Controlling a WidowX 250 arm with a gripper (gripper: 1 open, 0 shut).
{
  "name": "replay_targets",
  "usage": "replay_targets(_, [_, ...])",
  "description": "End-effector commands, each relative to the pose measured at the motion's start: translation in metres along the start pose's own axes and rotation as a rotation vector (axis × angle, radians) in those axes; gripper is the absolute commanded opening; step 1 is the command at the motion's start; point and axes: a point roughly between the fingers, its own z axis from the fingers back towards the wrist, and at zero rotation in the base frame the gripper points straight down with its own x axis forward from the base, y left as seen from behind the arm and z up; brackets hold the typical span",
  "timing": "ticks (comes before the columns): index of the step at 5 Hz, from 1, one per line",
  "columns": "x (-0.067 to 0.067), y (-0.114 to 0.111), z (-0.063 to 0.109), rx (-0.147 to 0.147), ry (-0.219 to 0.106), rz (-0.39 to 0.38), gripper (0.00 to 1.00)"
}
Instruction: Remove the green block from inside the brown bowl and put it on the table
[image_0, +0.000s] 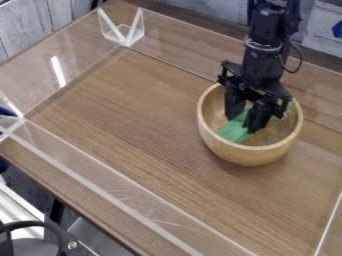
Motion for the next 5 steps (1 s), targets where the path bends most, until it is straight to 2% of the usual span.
replay_targets(1, [0.0028, 0.0029, 0.0295, 0.013, -0.091, 0.003, 0.0])
replay_targets(5, [-0.0002, 0.0037, 0.0356, 0.008, -0.101, -0.003, 0.0])
